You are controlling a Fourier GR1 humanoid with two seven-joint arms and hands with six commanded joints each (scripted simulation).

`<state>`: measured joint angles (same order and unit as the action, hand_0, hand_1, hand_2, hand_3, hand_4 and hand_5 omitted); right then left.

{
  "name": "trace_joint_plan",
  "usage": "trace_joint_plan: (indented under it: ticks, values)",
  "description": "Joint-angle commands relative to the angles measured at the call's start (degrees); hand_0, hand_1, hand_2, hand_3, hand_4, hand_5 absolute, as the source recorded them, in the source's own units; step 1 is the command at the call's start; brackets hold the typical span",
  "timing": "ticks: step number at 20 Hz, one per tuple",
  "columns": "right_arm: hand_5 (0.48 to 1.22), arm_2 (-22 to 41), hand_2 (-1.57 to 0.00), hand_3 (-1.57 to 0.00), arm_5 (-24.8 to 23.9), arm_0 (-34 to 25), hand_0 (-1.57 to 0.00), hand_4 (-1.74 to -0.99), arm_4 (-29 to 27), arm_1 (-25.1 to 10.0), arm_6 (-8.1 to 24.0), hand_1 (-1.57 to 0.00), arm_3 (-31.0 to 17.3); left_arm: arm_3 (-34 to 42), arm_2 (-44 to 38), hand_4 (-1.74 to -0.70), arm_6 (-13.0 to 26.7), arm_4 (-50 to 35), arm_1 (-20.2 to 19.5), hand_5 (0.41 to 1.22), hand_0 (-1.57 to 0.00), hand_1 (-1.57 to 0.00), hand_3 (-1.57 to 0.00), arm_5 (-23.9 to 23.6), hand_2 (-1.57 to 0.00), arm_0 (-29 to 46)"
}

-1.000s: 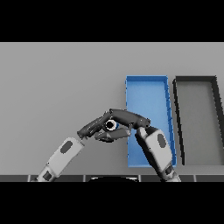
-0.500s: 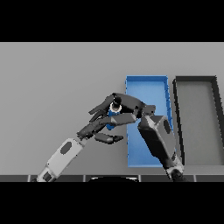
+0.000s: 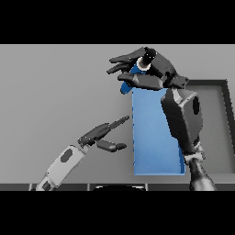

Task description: Pick up the blue pipe and place it into the blue bin.

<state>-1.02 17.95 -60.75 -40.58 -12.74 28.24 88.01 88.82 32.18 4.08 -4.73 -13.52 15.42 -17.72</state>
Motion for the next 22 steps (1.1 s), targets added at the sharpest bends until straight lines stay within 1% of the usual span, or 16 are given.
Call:
trace_joint_plan:
  ticks: [1, 3, 5, 6, 9, 11, 14, 16, 18, 19, 20, 21, 22]
  values:
    - [1.221, -0.9, -1.57, -1.57, 0.0, -0.3, -1.57, -1.498, 2.0, -0.7, -0.8, -1.57, -2.5, 0.4, 0.1, -0.85, 0.4, 0.0, 0.0, 0.484, 0.0, 0.0, 0.0, -0.1, 0.0, -0.1]
    - [1.221, -2.7, -1.57, -1.57, 0.1, 0.4, -1.57, -1.498, 5.5, -2.2, -1.2, -1.57, -6.6, 1.1, 0.2, -0.84, -0.1, 0.4, -0.2, 0.477, 0.0, 0.0, 0.0, -0.6, 0.0, 0.7]
    - [1.221, -5.0, -1.57, -1.57, 0.5, 1.3, -1.57, -1.499, 7.6, -3.7, -0.4, -1.57, -11.3, 0.7, -0.2, -0.83, 0.7, 1.5, -0.5, 0.47, 0.0, 0.0, 0.0, -1.6, 0.0, 0.1]
    - [1.221, -6.0, -1.57, -1.57, 0.4, 2.3, -1.57, -1.499, 8.0, -4.2, 0.4, -1.57, -13.1, 0.2, -0.2, -0.83, 0.7, 1.5, -0.4, 0.467, 0.0, 0.0, 0.0, -1.3, 0.0, -0.4]
    - [1.221, -7.9, -1.57, -1.57, -0.9, 6.5, -1.57, -1.499, 11.3, -4.5, 0.8, -1.57, -16.1, 0.2, -0.4, -0.83, -0.2, 1.7, -1.1, 0.461, 0.0, 0.0, 0.0, -1.2, 0.0, 0.4]
    - [1.221, -9.1, -1.57, -1.57, -0.7, 9.3, -1.57, -1.499, 12.5, -4.8, 1.6, -1.57, -17.7, 1.2, -0.5, -0.83, 0.0, 1.0, -1.2, 0.462, 0.0, 0.0, 0.0, -1.0, 0.0, 0.4]
    - [1.221, -9.1, -1.57, -1.57, -2.4, 15.9, -1.57, -1.499, 15.2, -3.7, 4.4, -1.57, -16.7, 1.6, -0.1, -0.83, 0.1, 1.5, -1.4, 0.466, 0.0, 0.0, 0.0, -1.0, 0.0, 0.7]
    - [1.221, -8.8, -1.57, -1.57, -4.7, 19.6, -1.57, -1.499, 16.9, -2.8, 6.7, -1.57, -15.6, 1.5, -0.4, -0.83, 0.8, 1.0, -1.6, 0.469, 0.0, 0.0, 0.0, -0.8, 0.0, 0.4]
    - [1.221, -5.6, -1.57, -1.57, -8.5, 22.8, -1.57, -1.499, 17.5, -4.7, 6.7, -1.57, -16.8, 2.3, 0.1, -0.83, 0.1, 1.1, -1.7, 0.47, 0.0, 0.0, 0.0, -0.8, 0.0, 1.6]
    - [1.221, -3.5, -1.57, -1.35, -9.4, 24.2, -1.57, -1.548, 16.7, -6.1, 6.7, -1.57, -16.8, 2.1, 0.1, -0.83, 0.3, 1.6, -1.9, 0.47, 0.0, 0.0, 0.0, -1.0, 0.0, 1.4]
    - [1.221, -1.2, -1.57, -1.08, -10.7, 26.0, -1.57, -1.586, 15.7, -6.9, 6.7, -1.57, -16.2, 2.1, -0.1, -0.83, -0.1, 1.4, -1.8, 0.47, 0.0, 0.0, 0.0, -0.9, 0.0, 1.3]
    - [1.221, 1.3, -1.57, -1.18, -11.0, 27.2, -1.57, -1.569, 15.1, -8.1, 6.7, -1.57, -16.5, 1.9, 0.0, -0.83, 0.8, 1.4, -1.4, 0.471, 0.0, 0.0, 0.0, -1.0, 0.0, 0.8]
    - [1.221, 3.5, -1.57, -1.04, -11.5, 28.5, -1.57, -1.603, 13.7, -9.6, 6.7, -1.57, -16.8, 2.5, 0.4, -0.83, 1.2, 1.4, -1.2, 0.472, 0.0, 0.0, 0.0, -1.1, 0.0, 1.1]
